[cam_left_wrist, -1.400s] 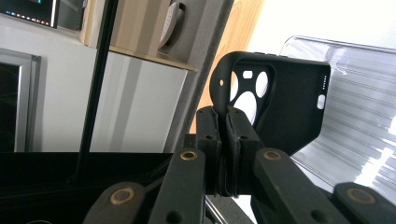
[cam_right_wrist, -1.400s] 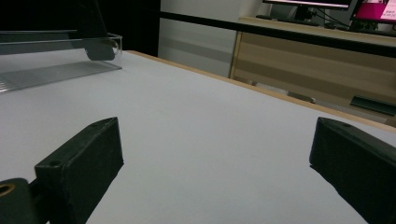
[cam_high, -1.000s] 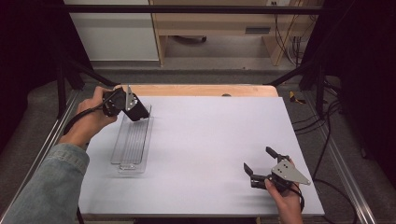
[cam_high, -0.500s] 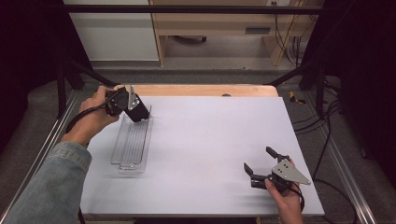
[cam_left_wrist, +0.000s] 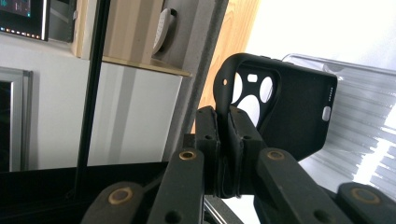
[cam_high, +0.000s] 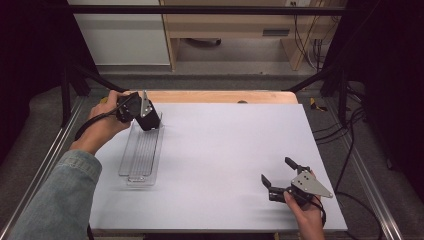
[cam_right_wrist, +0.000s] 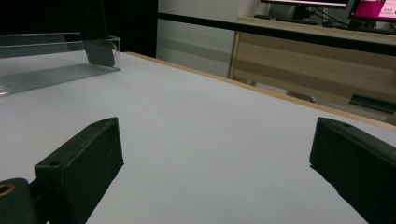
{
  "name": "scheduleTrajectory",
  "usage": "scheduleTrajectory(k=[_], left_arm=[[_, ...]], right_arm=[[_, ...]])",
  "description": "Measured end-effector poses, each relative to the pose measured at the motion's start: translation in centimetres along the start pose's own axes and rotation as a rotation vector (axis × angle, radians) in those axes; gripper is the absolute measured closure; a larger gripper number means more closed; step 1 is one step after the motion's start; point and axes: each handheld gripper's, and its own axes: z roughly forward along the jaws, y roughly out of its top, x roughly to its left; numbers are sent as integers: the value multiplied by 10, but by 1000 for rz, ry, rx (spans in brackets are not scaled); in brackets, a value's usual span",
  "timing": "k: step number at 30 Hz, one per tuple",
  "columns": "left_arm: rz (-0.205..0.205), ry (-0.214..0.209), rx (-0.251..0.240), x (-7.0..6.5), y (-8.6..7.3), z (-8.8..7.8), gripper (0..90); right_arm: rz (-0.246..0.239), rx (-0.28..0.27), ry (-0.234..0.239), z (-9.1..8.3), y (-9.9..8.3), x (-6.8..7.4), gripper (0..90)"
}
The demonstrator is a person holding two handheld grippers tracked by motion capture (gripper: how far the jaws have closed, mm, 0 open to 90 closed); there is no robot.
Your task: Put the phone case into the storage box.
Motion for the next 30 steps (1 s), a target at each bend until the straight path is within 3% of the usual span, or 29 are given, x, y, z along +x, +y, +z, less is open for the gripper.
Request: scheduleTrajectory(k=[10, 30], left_arm=[[22, 1, 0, 0, 5, 3, 829], [22, 0, 16, 2, 10, 8, 819]], right_arm=[[4, 0, 2, 0, 0, 0, 29], [11, -1, -2, 0, 0, 0, 27]])
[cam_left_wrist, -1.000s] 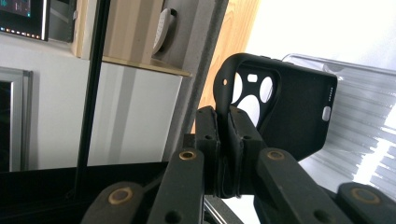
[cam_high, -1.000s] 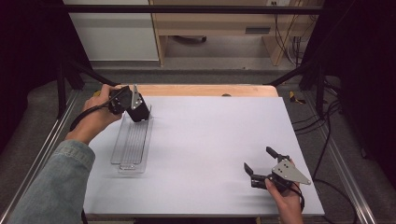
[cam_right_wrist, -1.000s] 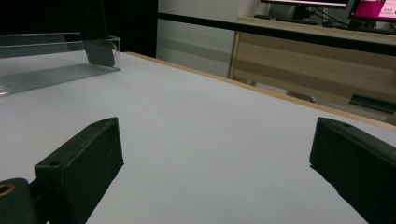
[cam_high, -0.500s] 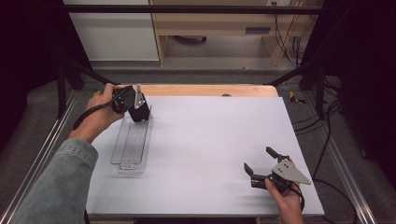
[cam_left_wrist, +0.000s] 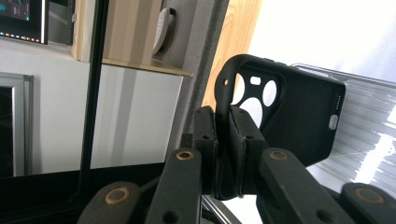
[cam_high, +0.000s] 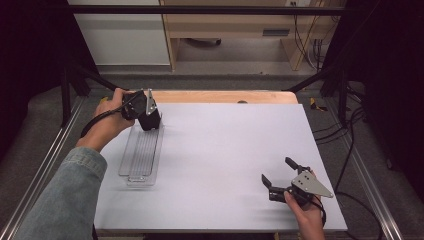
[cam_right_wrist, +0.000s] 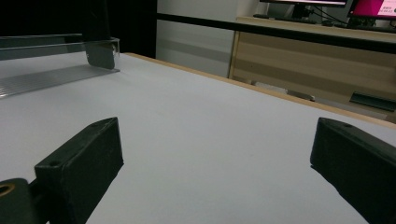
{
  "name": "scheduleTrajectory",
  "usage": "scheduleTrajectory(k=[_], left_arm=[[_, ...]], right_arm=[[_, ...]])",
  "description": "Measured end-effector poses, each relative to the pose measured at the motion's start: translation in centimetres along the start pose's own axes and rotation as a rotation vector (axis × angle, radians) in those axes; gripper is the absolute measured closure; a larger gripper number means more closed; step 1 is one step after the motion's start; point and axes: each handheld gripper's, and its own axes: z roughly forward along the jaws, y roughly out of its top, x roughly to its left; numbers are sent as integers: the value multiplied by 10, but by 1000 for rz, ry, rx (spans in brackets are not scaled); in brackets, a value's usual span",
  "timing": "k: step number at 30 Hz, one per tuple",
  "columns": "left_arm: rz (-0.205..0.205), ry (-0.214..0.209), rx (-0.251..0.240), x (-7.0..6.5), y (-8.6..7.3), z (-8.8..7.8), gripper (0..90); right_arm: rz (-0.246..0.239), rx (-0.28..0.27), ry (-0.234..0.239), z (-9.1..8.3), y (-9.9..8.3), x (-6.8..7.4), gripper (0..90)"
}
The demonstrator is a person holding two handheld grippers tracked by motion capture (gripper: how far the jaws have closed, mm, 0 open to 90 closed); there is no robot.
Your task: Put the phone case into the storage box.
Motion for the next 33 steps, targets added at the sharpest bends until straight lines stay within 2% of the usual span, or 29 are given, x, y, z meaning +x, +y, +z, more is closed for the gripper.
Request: scheduleTrajectory(k=[33], left_arm=[[-23, 11, 1, 4, -1, 10, 775]], right_arm=[[12, 5, 0, 0, -1, -1, 24]])
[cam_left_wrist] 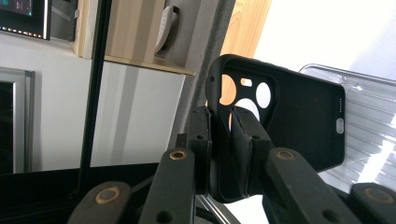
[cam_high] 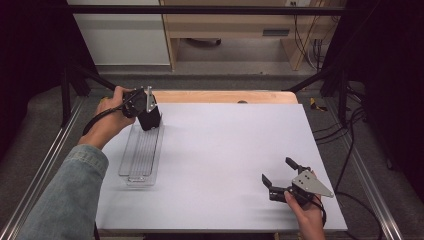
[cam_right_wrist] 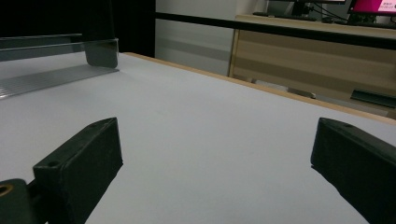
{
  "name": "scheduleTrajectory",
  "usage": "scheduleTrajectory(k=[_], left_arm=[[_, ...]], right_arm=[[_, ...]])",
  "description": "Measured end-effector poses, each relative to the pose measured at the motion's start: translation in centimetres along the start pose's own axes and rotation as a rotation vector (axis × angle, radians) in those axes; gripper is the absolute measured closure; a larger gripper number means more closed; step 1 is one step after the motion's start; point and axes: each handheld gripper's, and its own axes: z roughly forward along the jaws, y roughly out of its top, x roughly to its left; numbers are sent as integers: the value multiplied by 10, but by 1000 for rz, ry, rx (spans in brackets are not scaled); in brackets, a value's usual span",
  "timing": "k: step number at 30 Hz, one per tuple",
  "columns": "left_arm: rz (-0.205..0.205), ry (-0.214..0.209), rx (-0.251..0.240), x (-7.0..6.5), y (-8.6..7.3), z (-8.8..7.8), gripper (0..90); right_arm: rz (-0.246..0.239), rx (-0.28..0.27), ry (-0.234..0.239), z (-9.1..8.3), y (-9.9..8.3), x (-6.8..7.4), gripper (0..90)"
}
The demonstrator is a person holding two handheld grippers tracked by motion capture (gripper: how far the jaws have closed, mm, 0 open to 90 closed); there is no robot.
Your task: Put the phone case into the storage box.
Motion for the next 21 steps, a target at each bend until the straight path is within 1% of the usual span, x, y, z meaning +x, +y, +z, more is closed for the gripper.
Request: scheduleTrajectory(k=[9, 13, 17, 21], left_arm=[[3, 6, -2, -2, 3, 2, 728], [0, 8, -2, -2, 4, 2, 721], [-18, 27, -4, -1, 4, 1, 637], [-50, 50, -11, 1, 3, -2, 533]], right_arm=[[3, 0, 0, 0, 0, 0, 24], [2, -1, 1, 0, 0, 0, 24], [3, 0, 1, 0, 0, 0, 24], [4, 0, 1, 0, 0, 0, 24]])
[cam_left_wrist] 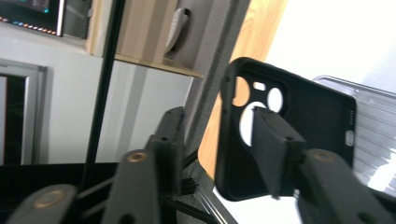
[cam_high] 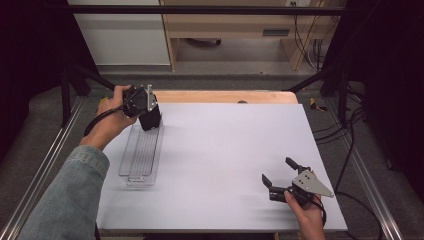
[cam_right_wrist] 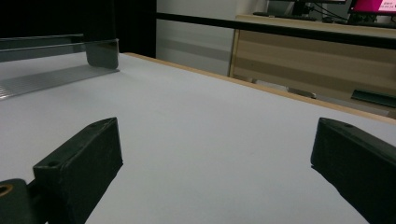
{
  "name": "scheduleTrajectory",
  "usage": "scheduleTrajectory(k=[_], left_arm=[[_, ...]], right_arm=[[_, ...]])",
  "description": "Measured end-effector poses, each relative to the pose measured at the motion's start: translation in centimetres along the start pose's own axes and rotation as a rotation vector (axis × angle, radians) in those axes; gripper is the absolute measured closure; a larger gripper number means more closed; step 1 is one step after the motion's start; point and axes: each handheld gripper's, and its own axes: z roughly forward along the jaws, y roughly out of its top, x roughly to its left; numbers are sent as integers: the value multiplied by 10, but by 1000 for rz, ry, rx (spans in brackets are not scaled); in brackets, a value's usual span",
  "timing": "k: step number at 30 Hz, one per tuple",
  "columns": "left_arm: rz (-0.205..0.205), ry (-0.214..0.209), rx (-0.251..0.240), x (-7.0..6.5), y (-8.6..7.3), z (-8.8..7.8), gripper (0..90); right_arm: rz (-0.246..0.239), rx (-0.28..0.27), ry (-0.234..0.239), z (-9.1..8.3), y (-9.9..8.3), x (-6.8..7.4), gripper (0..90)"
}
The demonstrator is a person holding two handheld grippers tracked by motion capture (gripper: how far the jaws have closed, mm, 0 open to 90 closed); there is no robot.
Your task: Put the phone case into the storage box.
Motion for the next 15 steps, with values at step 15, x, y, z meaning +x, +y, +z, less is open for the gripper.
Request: scheduleTrajectory(k=[15], left_arm=[[-62, 34, -10, 0, -1, -8, 307]], right_arm=[[-3, 0, 0, 0, 0, 0, 24]])
